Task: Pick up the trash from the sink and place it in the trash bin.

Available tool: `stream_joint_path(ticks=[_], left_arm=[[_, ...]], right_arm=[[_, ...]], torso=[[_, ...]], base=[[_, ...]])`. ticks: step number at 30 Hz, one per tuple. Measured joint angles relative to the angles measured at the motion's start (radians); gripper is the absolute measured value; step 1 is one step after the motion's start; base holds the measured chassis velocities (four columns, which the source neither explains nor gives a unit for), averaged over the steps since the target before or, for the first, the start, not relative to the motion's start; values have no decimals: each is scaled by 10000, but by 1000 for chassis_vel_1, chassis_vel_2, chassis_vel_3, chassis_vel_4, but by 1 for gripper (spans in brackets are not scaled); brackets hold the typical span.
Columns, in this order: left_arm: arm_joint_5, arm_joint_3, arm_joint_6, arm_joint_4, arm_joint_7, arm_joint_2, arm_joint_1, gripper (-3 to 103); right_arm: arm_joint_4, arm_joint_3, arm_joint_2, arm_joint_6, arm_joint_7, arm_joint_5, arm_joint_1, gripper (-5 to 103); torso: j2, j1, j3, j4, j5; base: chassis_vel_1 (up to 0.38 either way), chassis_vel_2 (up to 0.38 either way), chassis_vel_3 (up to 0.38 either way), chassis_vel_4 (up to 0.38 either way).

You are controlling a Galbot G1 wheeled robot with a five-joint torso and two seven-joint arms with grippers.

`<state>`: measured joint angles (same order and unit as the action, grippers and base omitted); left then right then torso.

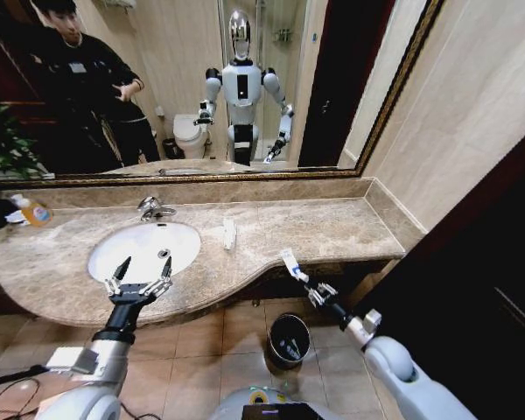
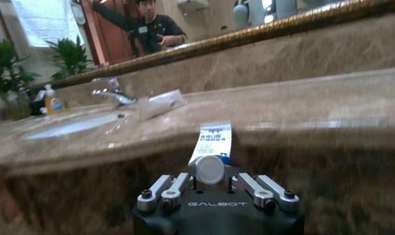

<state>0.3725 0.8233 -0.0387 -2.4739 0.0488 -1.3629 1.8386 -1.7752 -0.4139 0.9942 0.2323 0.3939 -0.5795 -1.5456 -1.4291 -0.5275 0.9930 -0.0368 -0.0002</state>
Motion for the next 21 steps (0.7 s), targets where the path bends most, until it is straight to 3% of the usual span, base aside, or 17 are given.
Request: stream_joint_path(ticks=[6, 15, 19, 21], left_arm=[[0, 0, 0, 0, 0, 0, 0, 100], [0, 0, 0, 1, 0, 0, 0, 100], [0, 0, 0, 0, 0, 0, 0, 100], [0, 0, 0, 0, 0, 0, 0, 100]], right_arm=[[1233, 319, 484, 230, 3, 536, 262, 25], [3673, 998, 1169, -16, -431, 1182, 1196, 25], [4983, 1179, 1606, -8, -525, 1805, 1621, 25], [6184, 1250, 1947, 292, -656, 2559, 2015, 25]], torso=[[0, 0, 0, 0, 4], [0, 0, 0, -1, 3], [0, 0, 1, -1, 0], [0, 0, 0, -1, 0]], base=[[0, 0, 0, 0], [0, 0, 0, 0], [0, 0, 0, 0], [0, 0, 0, 0]])
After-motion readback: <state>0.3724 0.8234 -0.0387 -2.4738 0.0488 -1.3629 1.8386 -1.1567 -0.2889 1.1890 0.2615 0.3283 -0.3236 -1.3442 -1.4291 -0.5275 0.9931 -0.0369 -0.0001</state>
